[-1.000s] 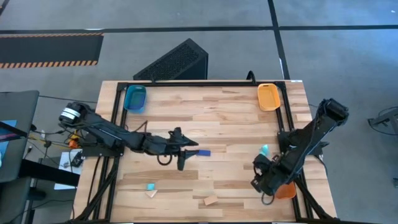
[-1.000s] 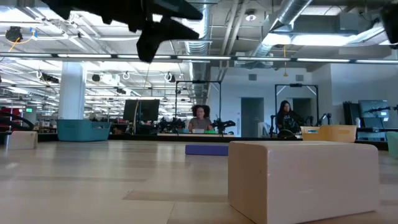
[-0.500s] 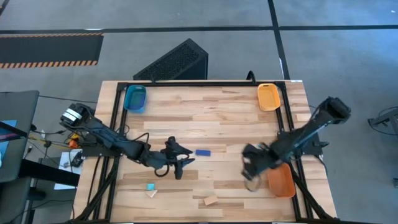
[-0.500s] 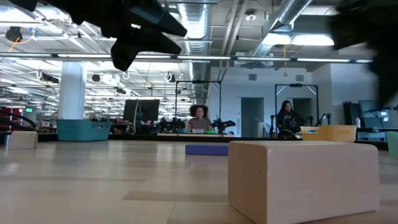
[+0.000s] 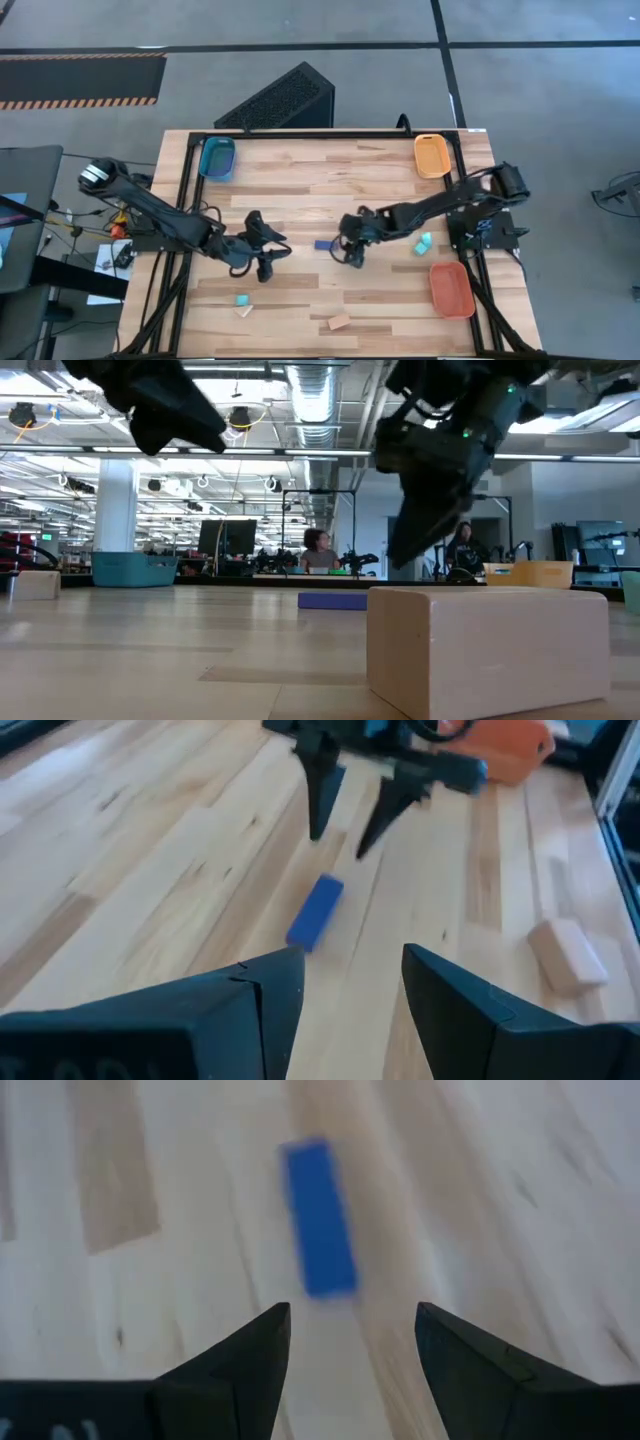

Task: Sort & place blocks by color
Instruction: Put the blue block into the blue bin

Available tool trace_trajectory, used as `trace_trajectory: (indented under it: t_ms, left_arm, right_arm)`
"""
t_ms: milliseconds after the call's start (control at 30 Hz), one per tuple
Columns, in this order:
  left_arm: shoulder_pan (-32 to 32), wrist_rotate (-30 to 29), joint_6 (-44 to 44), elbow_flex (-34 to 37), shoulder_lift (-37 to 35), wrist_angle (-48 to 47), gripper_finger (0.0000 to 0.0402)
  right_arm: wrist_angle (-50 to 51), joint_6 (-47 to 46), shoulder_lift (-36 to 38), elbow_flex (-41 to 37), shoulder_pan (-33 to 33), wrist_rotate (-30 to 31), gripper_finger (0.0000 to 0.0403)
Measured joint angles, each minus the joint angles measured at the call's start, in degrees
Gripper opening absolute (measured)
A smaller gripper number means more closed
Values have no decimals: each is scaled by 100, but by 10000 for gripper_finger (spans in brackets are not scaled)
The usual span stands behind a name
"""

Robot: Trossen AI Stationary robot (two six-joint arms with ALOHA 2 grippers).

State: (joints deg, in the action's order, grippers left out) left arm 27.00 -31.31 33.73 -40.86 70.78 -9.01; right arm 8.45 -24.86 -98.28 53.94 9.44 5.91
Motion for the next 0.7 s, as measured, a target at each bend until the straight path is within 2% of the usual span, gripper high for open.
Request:
trace_trajectory:
  t_ms: [200, 467, 567, 700]
  left_arm:
    - [9, 215, 231, 2, -43, -510, 183]
    - [7, 268, 523, 2, -41, -900, 233]
    - [9, 310, 616, 2, -41, -1009, 243]
    - [-8, 310, 904, 2, -41, -1011, 245]
  right_arm:
    - [-266, 786, -685, 455, 34, -2, 240]
    - [-251, 846, -1320, 718, -67, 54, 234]
    - [-240, 828, -1437, 724, -49, 98, 209]
    - [-133, 819, -1335, 718, -56, 96, 140]
